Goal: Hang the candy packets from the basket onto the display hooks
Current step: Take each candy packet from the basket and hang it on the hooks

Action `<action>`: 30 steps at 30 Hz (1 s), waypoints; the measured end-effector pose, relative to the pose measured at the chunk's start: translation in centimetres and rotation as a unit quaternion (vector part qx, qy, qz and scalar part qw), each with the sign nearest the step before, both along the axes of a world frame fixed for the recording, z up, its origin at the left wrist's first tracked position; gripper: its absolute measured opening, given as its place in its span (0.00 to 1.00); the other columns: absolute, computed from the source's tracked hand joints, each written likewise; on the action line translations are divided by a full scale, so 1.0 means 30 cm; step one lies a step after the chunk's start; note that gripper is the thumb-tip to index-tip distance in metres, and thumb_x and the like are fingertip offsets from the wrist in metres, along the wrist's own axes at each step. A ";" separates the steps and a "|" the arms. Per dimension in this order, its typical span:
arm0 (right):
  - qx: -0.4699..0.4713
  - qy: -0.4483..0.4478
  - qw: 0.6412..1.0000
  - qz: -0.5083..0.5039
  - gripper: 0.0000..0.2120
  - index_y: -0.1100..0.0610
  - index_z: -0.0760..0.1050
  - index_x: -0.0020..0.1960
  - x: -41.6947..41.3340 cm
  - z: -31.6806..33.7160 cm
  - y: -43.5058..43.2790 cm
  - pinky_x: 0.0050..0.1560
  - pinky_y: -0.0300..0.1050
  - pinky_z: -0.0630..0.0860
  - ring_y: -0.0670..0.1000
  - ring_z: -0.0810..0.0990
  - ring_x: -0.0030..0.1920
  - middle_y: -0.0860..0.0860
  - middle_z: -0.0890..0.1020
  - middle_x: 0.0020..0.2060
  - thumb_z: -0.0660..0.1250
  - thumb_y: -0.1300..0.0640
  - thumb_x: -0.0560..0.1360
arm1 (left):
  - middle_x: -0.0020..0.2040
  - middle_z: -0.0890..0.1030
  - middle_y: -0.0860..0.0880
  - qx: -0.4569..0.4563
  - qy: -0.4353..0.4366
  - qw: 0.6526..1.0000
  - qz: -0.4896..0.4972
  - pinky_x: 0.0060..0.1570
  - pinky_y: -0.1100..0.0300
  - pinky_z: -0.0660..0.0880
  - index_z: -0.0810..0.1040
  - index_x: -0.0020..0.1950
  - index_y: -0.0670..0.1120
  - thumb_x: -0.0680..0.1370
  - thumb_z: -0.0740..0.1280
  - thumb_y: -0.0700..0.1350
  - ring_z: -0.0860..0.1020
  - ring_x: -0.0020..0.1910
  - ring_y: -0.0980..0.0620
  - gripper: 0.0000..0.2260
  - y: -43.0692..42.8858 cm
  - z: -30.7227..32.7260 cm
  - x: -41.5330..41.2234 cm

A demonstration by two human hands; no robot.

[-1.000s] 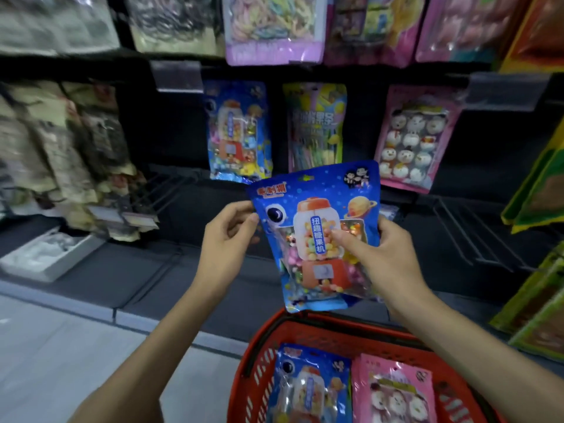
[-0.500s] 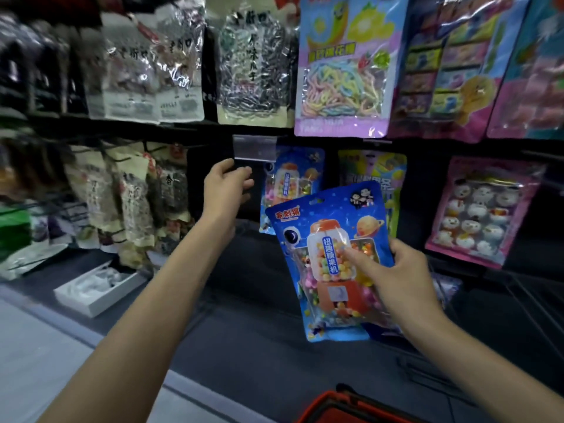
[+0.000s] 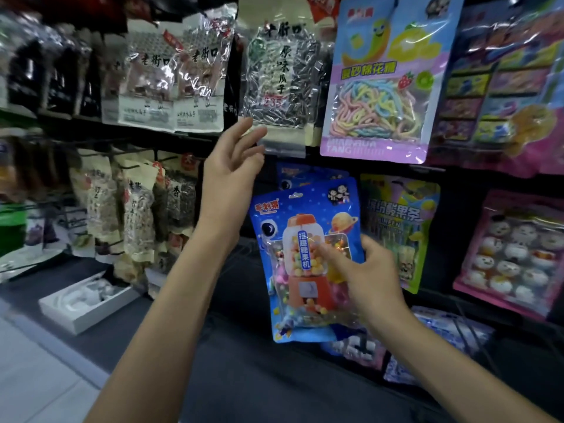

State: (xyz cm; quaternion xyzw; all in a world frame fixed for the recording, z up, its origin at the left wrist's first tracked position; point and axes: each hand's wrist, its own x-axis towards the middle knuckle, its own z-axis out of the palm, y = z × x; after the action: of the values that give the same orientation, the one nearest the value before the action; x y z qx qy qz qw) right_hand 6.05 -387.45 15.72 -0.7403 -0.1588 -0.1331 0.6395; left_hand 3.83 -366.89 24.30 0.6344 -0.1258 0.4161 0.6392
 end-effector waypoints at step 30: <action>0.081 -0.017 0.994 0.067 0.14 0.53 0.82 0.56 0.095 -0.012 0.121 0.45 0.44 0.85 0.44 0.88 0.47 0.43 0.89 0.46 0.76 0.48 0.74 | 0.67 0.81 0.58 0.114 -0.079 0.983 0.122 0.58 0.67 0.75 0.77 0.73 0.50 0.81 0.60 0.30 0.77 0.67 0.61 0.25 0.028 -0.069 0.072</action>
State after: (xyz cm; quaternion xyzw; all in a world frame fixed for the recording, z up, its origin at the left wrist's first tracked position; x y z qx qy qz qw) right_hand 8.91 -383.81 15.36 -0.6712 -0.2070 -0.1150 0.7024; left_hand 5.99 -366.05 22.23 0.6789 -0.1442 0.5223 0.4955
